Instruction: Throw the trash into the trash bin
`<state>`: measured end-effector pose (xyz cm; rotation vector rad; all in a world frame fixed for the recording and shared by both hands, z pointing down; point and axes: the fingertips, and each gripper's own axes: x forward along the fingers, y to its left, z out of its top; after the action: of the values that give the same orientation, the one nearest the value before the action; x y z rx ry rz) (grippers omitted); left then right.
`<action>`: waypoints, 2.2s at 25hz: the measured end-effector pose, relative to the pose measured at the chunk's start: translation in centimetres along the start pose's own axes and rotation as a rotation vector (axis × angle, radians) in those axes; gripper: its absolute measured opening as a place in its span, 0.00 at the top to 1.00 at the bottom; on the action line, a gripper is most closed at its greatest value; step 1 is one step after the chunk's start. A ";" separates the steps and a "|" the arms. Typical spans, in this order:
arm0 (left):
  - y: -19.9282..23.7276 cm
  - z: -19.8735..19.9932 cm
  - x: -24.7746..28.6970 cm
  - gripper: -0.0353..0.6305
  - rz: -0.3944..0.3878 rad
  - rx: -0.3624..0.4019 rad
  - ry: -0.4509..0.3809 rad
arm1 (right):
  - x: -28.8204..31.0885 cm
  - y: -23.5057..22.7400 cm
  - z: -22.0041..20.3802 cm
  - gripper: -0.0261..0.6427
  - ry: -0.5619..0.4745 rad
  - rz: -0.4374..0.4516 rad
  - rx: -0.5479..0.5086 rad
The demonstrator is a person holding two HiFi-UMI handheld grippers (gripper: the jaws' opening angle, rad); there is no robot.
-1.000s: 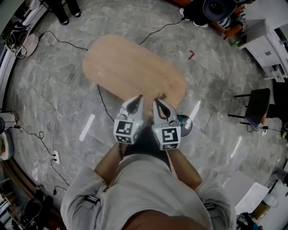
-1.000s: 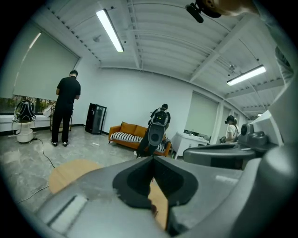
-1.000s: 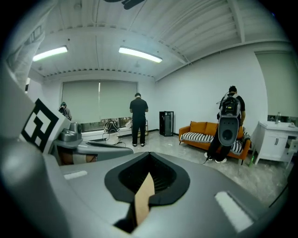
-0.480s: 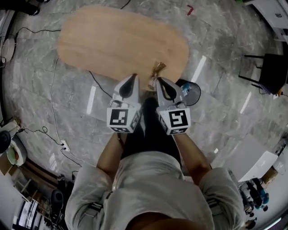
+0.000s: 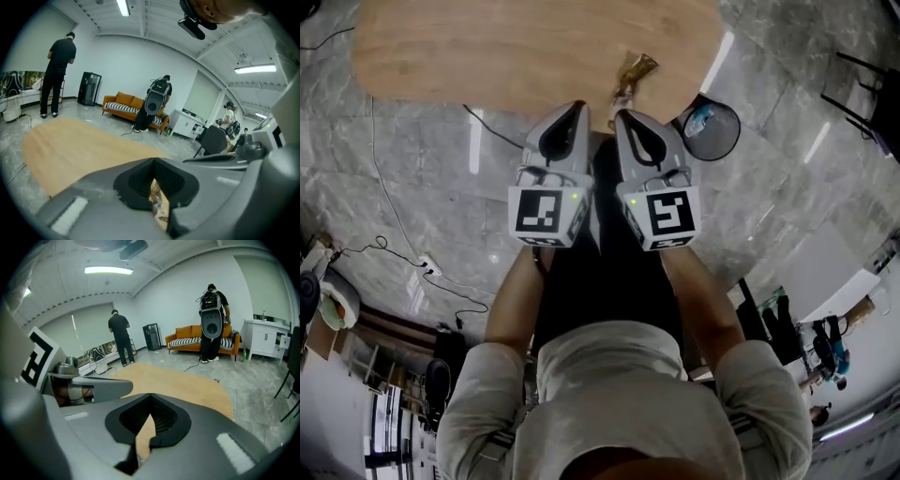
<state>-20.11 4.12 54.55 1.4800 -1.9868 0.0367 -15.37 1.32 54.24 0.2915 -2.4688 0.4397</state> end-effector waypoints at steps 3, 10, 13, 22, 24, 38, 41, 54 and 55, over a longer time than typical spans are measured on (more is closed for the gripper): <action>0.3 -2.6 0.6 0.92 -0.012 -0.011 0.032 | 0.9 -0.4 -2.1 0.95 0.028 -0.007 0.020; 0.2 -8.1 2.4 0.92 -0.062 -0.048 0.168 | 1.4 -2.4 -4.7 0.95 0.068 -0.049 -0.023; 0.2 -9.5 2.9 0.92 -0.065 -0.029 0.196 | 2.0 -3.5 -6.1 0.95 0.097 -0.066 -0.037; 0.7 -12.9 5.7 0.92 -0.075 -0.010 0.250 | 4.1 -5.8 -9.3 0.95 0.147 -0.106 -0.043; 0.8 -13.7 6.0 0.92 -0.076 -0.005 0.271 | 4.5 -6.1 -10.4 0.95 0.168 -0.109 -0.051; 1.8 -16.6 6.9 0.92 -0.043 -0.039 0.336 | 8.0 -8.5 -15.5 0.84 0.306 -0.105 -0.112; 1.5 -17.0 7.1 0.92 -0.044 -0.044 0.345 | 8.7 -8.9 -16.3 0.81 0.322 -0.096 -0.122; 2.0 -16.5 7.1 0.92 -0.066 -0.049 0.372 | 11.6 -8.9 -17.8 0.93 0.426 -0.065 -0.182; 2.1 -16.2 6.9 0.92 -0.066 -0.049 0.372 | 11.6 -8.7 -17.8 0.94 0.437 -0.061 -0.184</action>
<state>-15.20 5.35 71.58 1.3912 -1.6291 0.2178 -12.47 -1.19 76.83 0.1713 -2.0480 0.2190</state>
